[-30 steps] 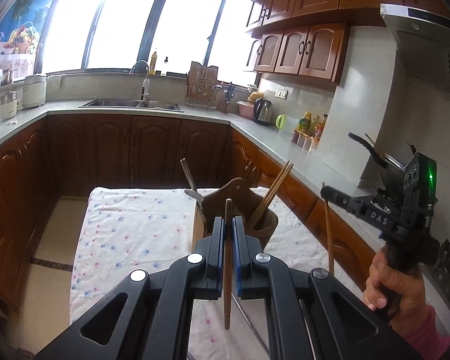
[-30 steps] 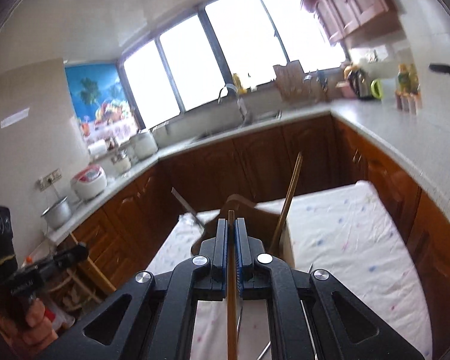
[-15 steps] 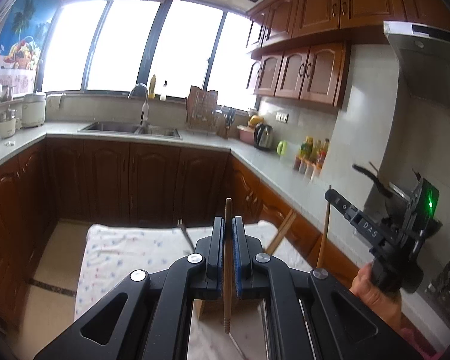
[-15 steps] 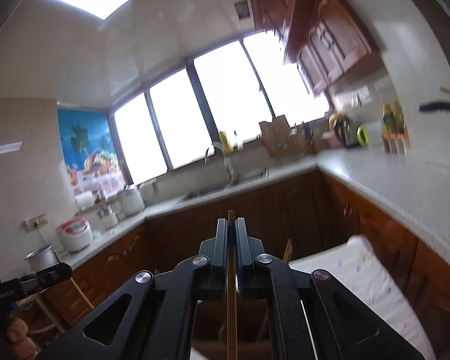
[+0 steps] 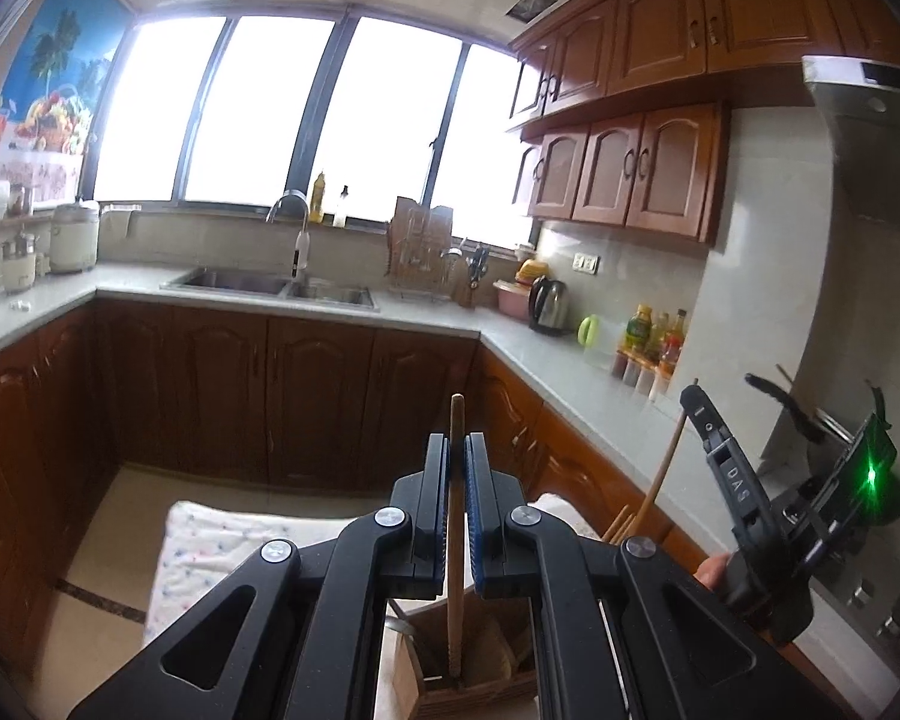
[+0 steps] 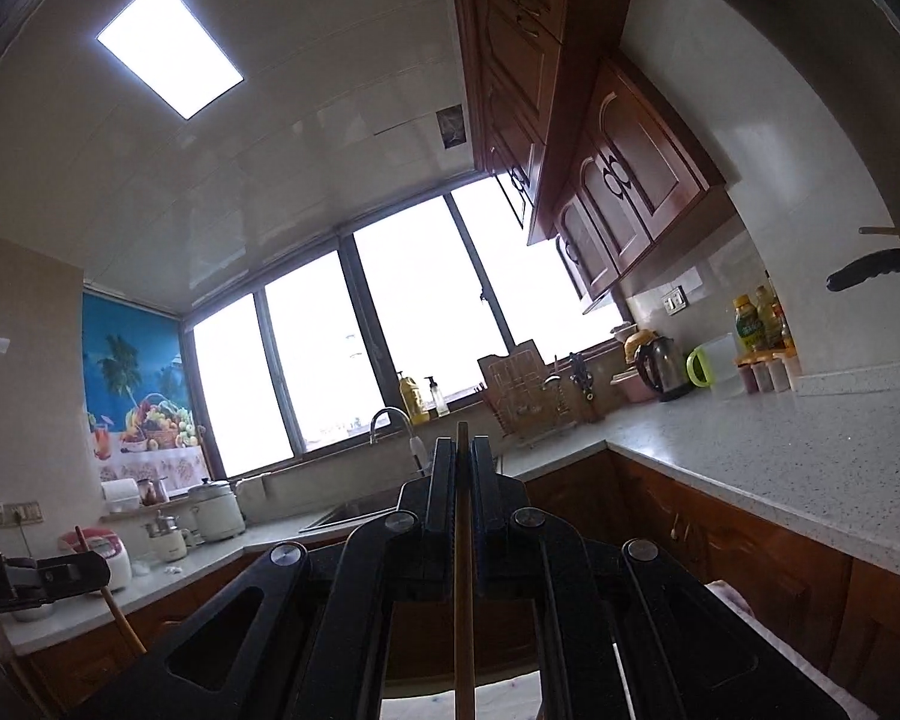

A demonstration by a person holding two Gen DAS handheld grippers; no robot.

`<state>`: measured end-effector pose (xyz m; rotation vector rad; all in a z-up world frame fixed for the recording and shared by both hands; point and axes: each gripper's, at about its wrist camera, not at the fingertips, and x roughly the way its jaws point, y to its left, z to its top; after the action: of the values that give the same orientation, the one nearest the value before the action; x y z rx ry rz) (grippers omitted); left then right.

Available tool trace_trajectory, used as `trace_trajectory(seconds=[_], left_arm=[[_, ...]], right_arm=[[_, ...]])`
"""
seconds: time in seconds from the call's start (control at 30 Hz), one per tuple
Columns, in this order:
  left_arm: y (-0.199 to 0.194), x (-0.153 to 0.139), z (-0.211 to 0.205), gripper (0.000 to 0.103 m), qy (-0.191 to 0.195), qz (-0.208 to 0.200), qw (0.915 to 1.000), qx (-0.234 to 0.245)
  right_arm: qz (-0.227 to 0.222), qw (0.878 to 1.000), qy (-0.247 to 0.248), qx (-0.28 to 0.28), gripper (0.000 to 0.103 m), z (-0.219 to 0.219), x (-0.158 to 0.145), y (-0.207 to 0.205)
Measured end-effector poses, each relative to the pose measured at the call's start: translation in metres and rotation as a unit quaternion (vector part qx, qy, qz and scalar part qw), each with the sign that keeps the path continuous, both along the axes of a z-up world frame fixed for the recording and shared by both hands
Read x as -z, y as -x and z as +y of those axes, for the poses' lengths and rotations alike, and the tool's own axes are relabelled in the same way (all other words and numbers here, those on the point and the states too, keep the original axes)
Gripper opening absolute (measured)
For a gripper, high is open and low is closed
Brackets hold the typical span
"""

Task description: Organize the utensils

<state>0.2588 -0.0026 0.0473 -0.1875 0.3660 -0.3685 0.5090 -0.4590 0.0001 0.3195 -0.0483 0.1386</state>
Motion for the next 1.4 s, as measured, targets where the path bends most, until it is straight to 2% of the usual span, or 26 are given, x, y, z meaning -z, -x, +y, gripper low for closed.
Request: trace_trajectory(seconds=[0.2,0.37,0.63,0.77,1.1,1.17,1.2,1.23,1.27,1.3,1.33,1.37,1.4], left_arm=[[-0.033,0.045,-0.012,0.004,0.003,0.047,0.9989,0.001],[-0.047,0.069,-0.014,0.004,-0.001,0.074,0.9972,0.003],[-0.031,0.073,-0.007,0.005,-0.014,0.046,0.9988,-0.012],[-0.026,0.082,-0.009,0.006,-0.014,0.069,0.9975,-0.005],[-0.025,0.071,-0.002,0.006,-0.009,0.086,0.9962,-0.011],[-0.025,0.073,-0.002,0.007,-0.009,0.091,0.9958,-0.009],[-0.026,0.073,-0.002,0.009,-0.010,0.095,0.9954,-0.009],[-0.026,0.073,-0.002,0.017,-0.010,0.100,0.9949,-0.008],[-0.025,0.073,0.000,0.033,-0.007,0.102,0.9947,-0.009],[-0.023,0.073,0.001,0.043,-0.004,0.102,0.9947,-0.012],[-0.020,0.071,0.003,0.064,-0.001,0.104,0.9945,-0.016],[-0.017,0.069,0.005,0.077,0.002,0.102,0.9945,-0.021],[-0.013,0.068,0.006,0.079,0.006,0.099,0.9948,-0.023]], right_arm=[[0.014,0.999,0.040,-0.007,0.004,0.020,0.046,0.008],[0.039,0.998,0.056,-0.017,0.004,0.023,0.065,0.017],[0.072,0.996,0.052,-0.010,0.005,0.006,0.072,0.025],[0.083,0.995,0.055,-0.011,0.005,0.005,0.070,0.027],[0.123,0.990,0.066,-0.029,0.006,0.006,0.062,0.017],[0.130,0.988,0.069,-0.035,0.010,0.006,0.061,0.017],[0.134,0.988,0.068,-0.040,0.011,0.007,0.061,0.017],[0.141,0.987,0.066,-0.046,0.011,0.008,0.061,0.017],[0.147,0.986,0.064,-0.054,0.014,0.008,0.061,0.017],[0.150,0.985,0.063,-0.060,0.017,0.009,0.060,0.018],[0.151,0.984,0.061,-0.065,0.026,0.009,0.059,0.020],[0.151,0.984,0.060,-0.070,0.038,0.009,0.058,0.024],[0.149,0.984,0.058,-0.073,0.045,0.008,0.055,0.029]])
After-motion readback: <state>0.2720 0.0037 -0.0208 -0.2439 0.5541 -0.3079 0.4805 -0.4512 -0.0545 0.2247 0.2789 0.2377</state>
